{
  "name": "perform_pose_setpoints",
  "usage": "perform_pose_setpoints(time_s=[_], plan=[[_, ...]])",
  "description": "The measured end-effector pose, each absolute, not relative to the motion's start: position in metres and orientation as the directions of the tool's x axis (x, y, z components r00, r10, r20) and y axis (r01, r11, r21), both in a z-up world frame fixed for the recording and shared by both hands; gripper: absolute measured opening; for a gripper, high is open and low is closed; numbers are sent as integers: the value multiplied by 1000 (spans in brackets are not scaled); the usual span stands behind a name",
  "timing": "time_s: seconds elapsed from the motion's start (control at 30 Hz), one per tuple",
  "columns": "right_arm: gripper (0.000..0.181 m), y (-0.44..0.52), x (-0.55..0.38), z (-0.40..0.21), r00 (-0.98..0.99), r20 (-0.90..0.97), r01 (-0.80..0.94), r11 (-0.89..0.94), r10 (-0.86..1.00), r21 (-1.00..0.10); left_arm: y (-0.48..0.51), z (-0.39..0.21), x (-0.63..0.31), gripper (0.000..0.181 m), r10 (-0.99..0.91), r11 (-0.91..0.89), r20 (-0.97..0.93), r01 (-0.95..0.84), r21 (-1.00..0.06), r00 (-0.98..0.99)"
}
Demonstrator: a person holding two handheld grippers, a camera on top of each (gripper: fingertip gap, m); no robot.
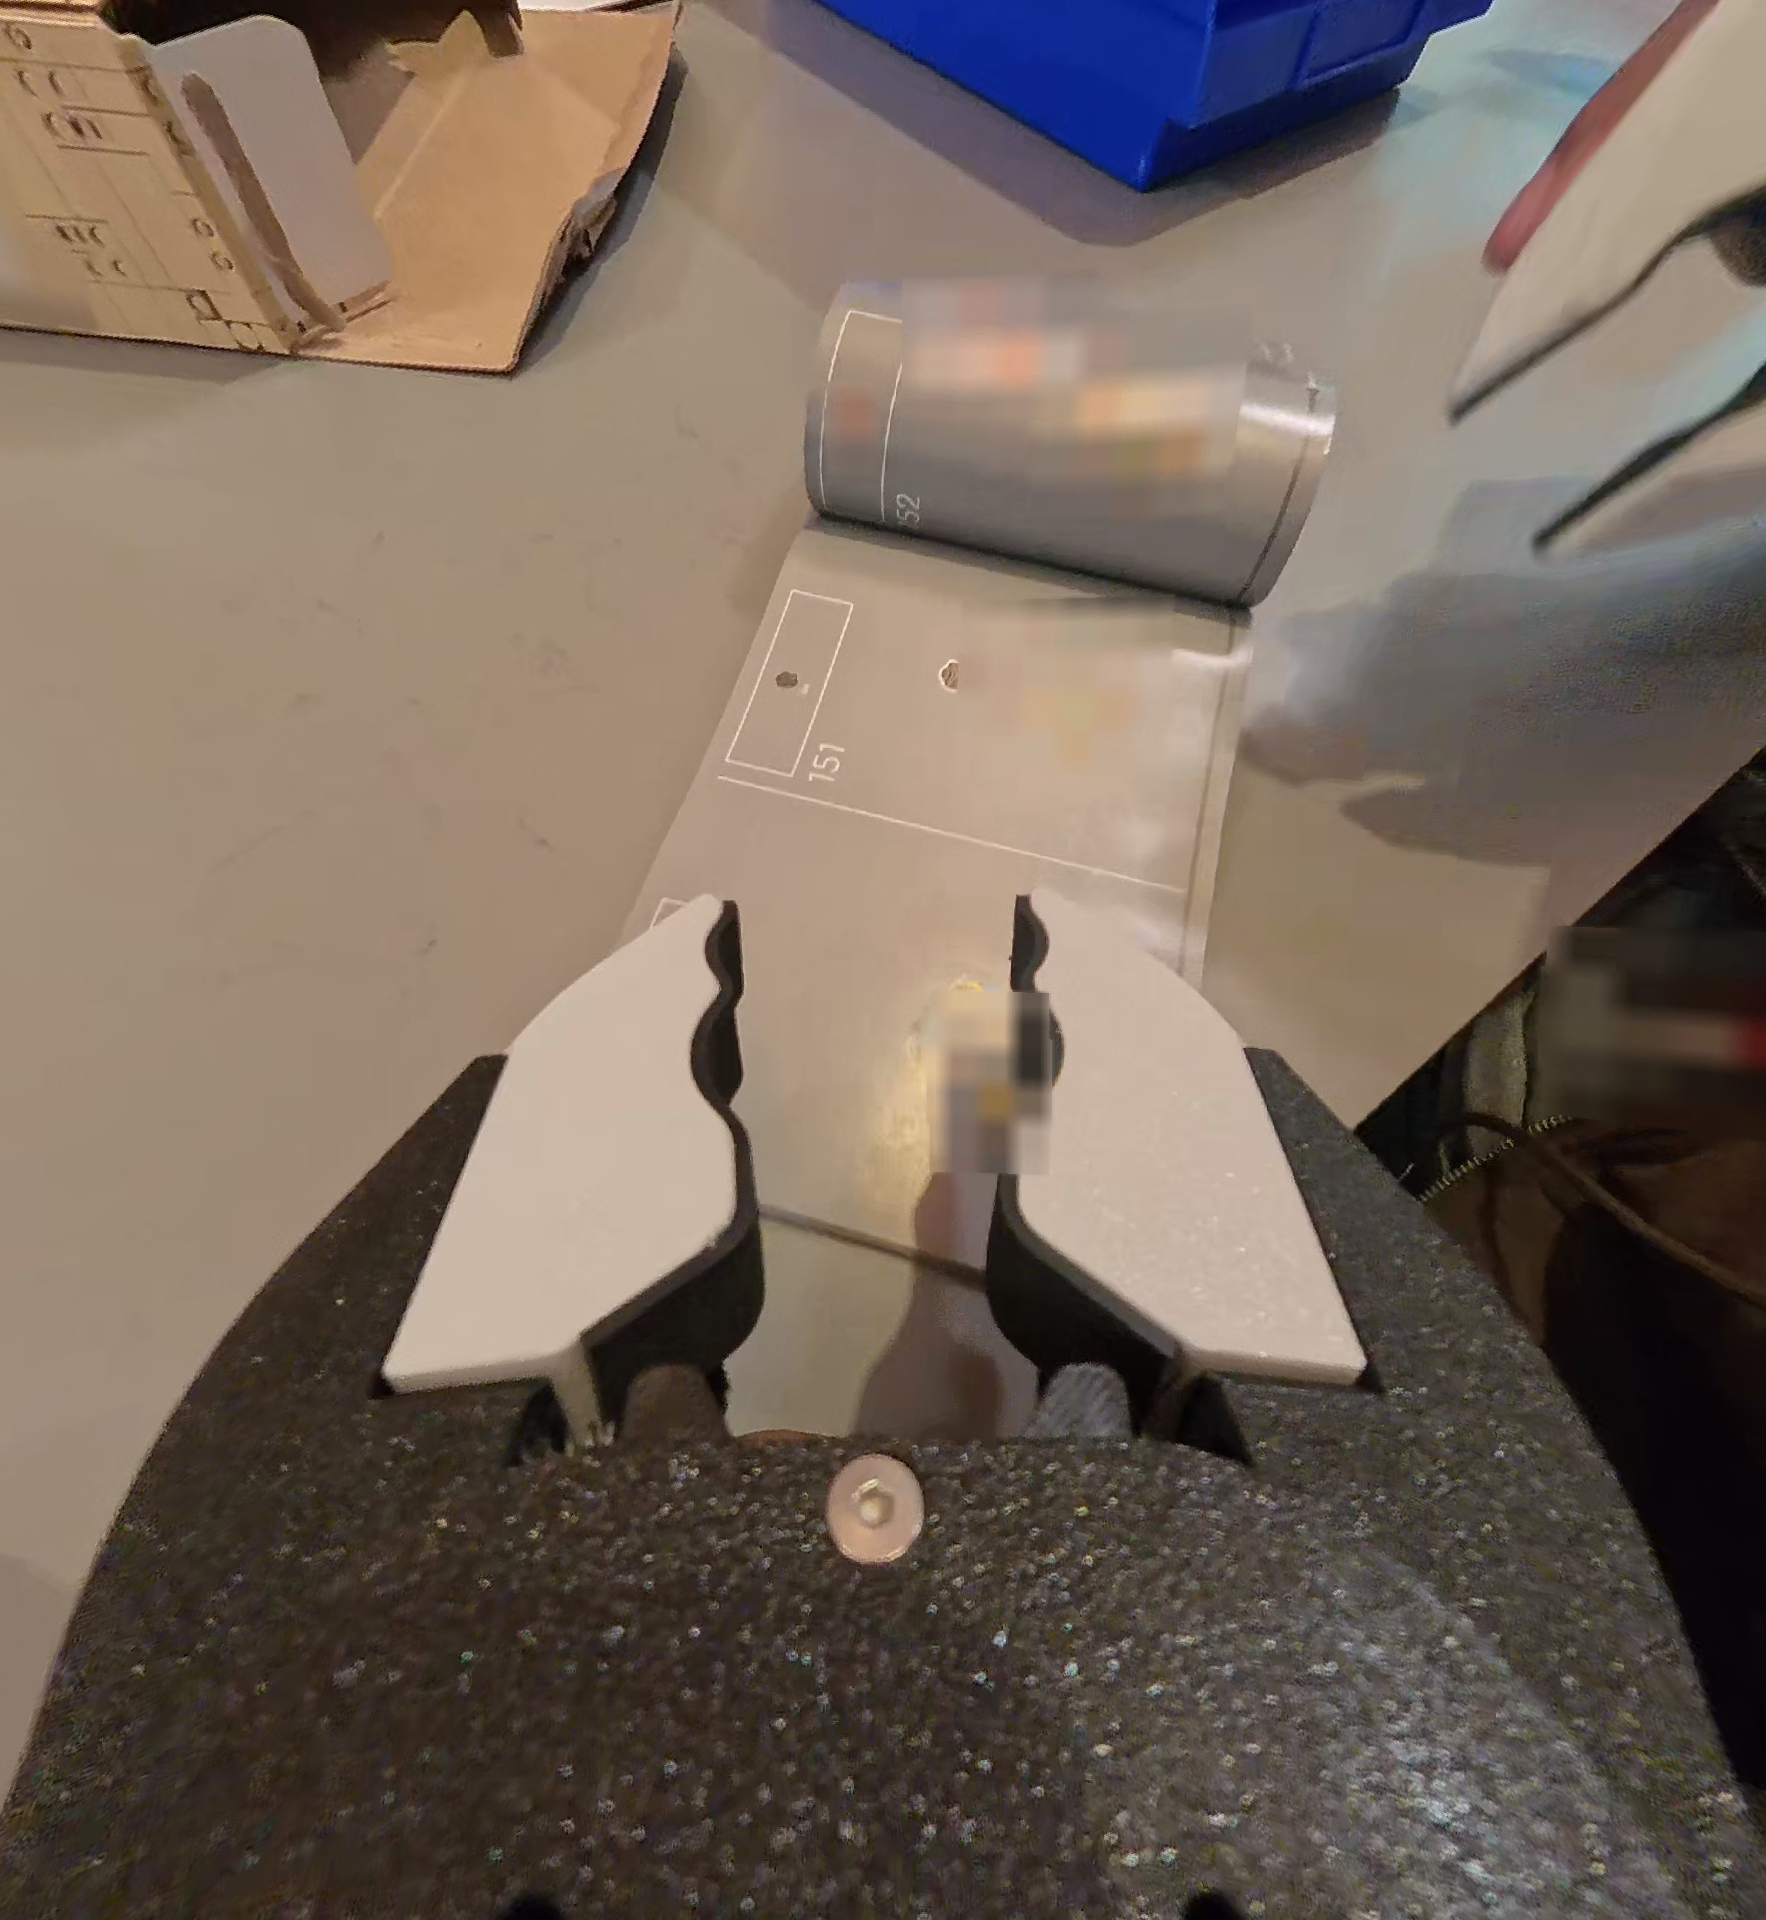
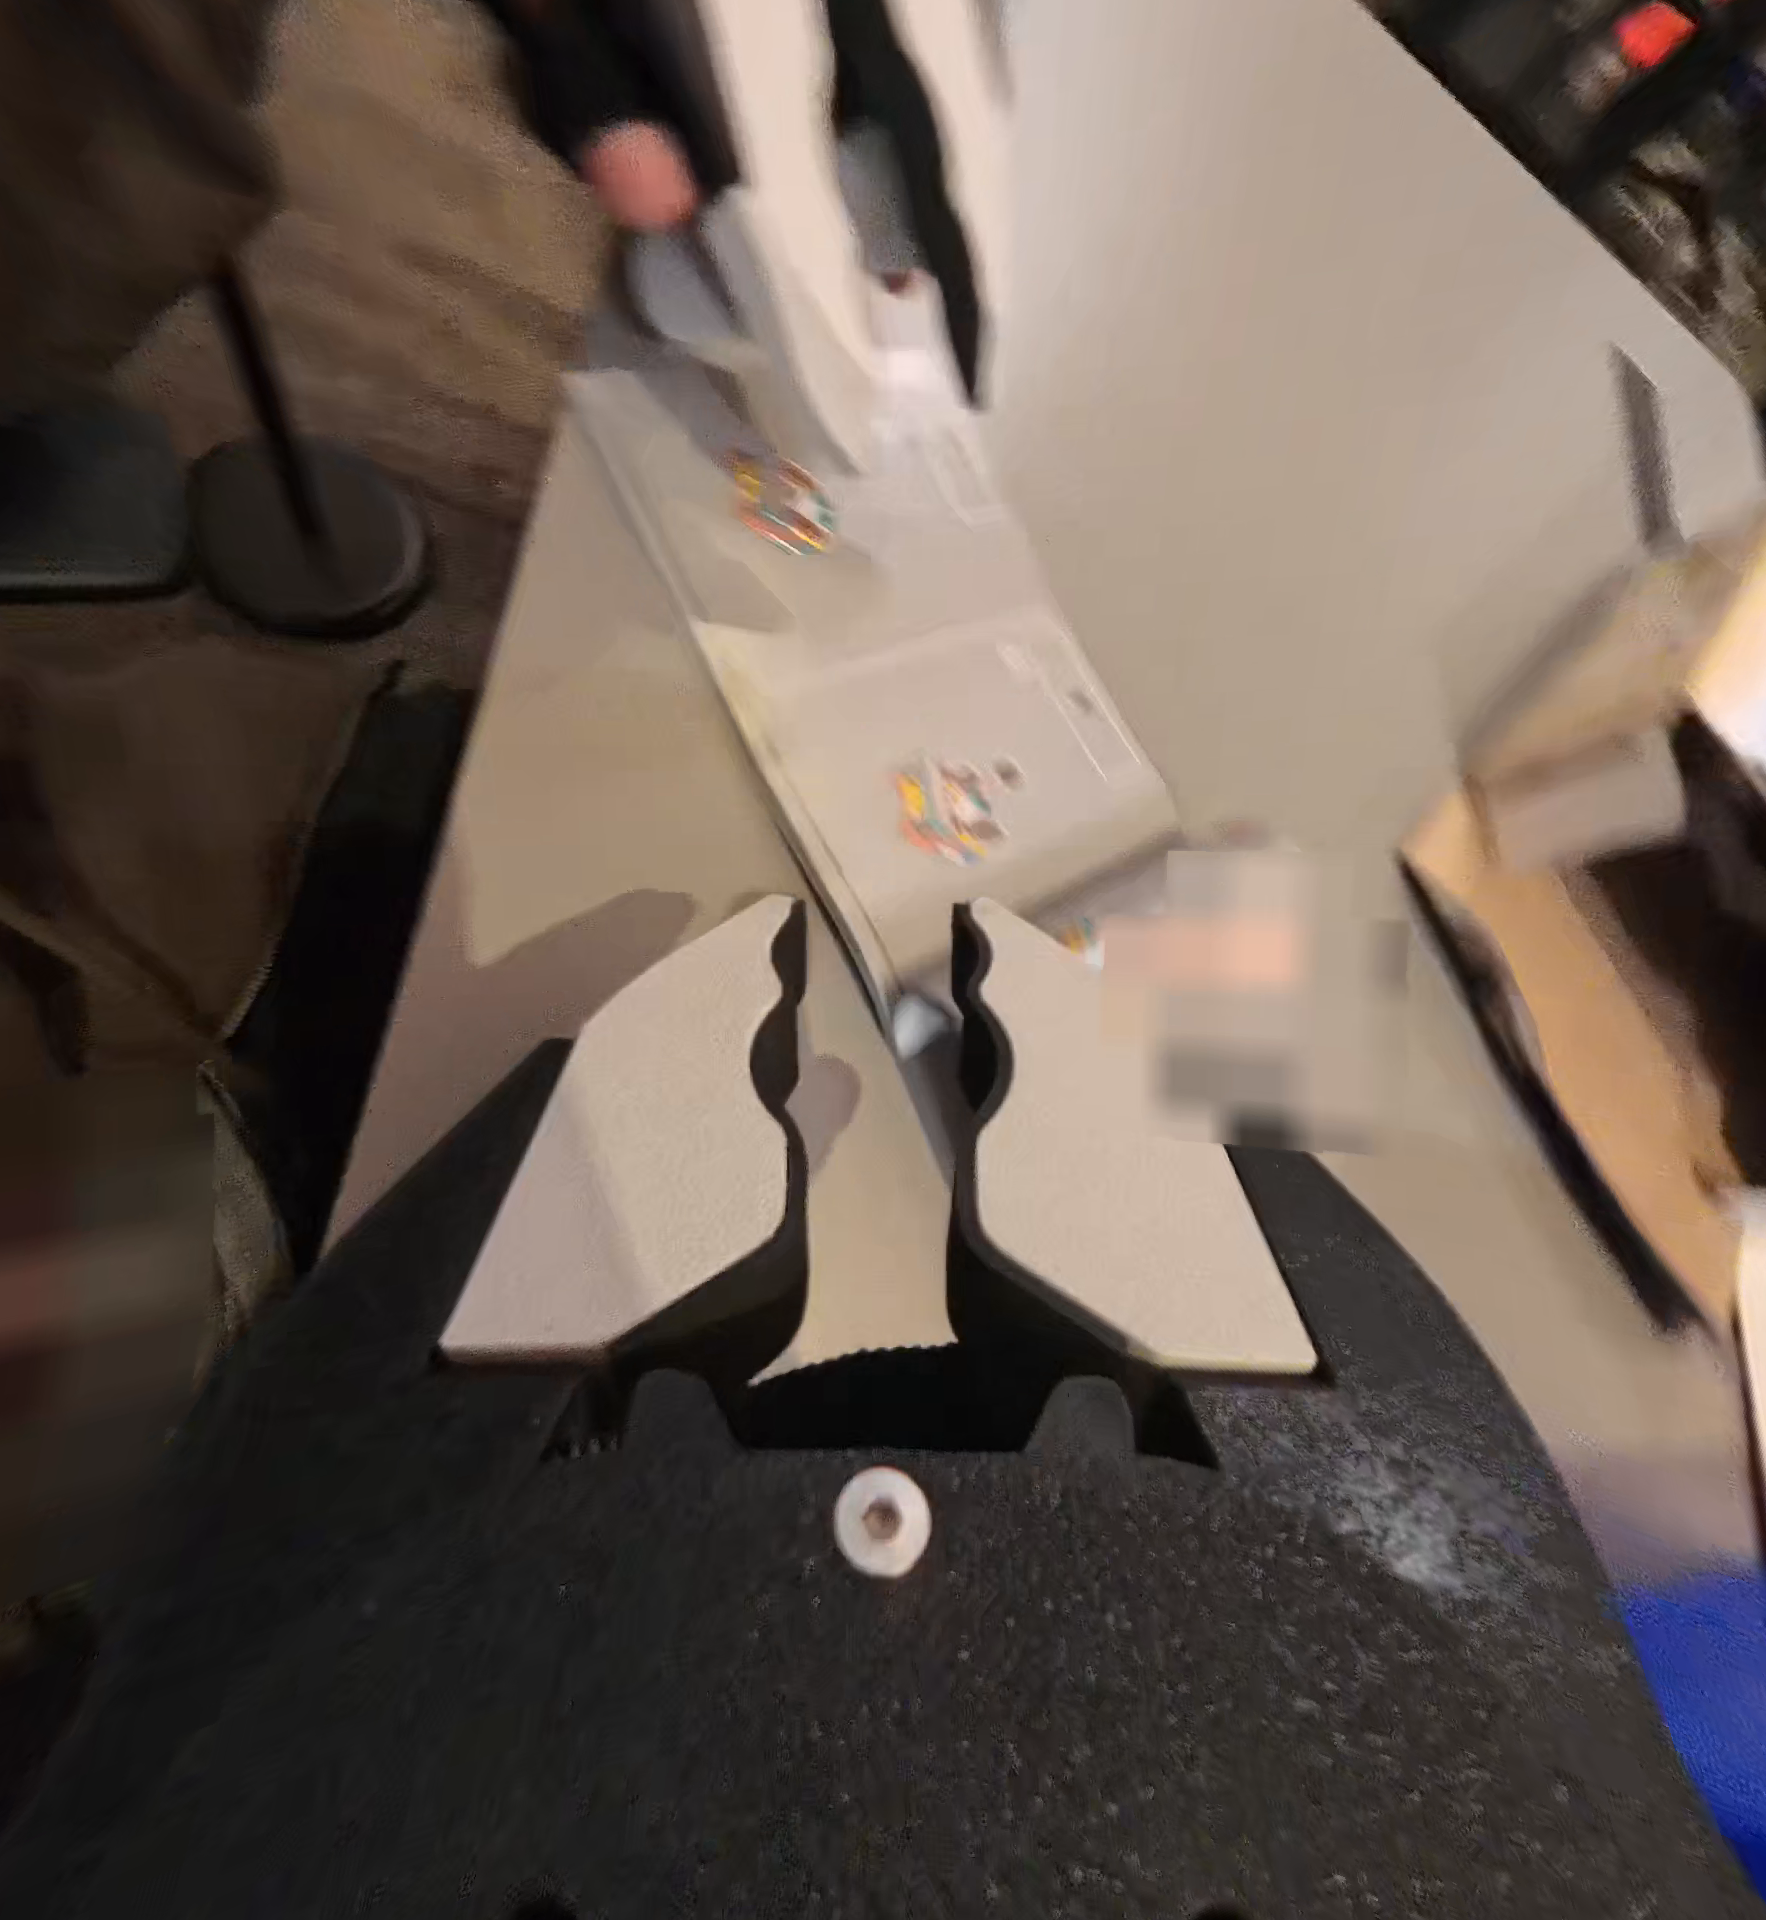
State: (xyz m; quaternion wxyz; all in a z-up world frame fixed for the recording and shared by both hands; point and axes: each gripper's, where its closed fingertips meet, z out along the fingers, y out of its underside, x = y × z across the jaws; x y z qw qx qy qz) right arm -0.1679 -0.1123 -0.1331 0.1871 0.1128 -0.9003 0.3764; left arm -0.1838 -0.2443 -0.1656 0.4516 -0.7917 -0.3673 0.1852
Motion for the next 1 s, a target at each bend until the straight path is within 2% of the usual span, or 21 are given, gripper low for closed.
perform_pose_setpoints(time_s=[0.17,0.33,0.53,0.73,1.0], plan=[[35,-162,-148,-166,-814,408,-575,675,-414,-462,-261,-157,-166,50,759,-327,13,398,-857,651],[47,-181,-159,-194,-798,281,-603,707,-533,-370,-279,-154,-155,50,773,-301,10,381,-874,634],[45,-192,-166,-198,-844,196,-534,743,-500,-403,-288,-164,-155,50,774,-269,51,401,-876,631],[32,-191,-164,-198,-869,139,-483,750,-476,-452,-290,-173,-158,50,775,-247,86,427,-870,626],[31,-191,-176,-185,-913,111,-387,751,-392,-535,-293,-169,-153,50,772,-231,93,414,-881,629]])
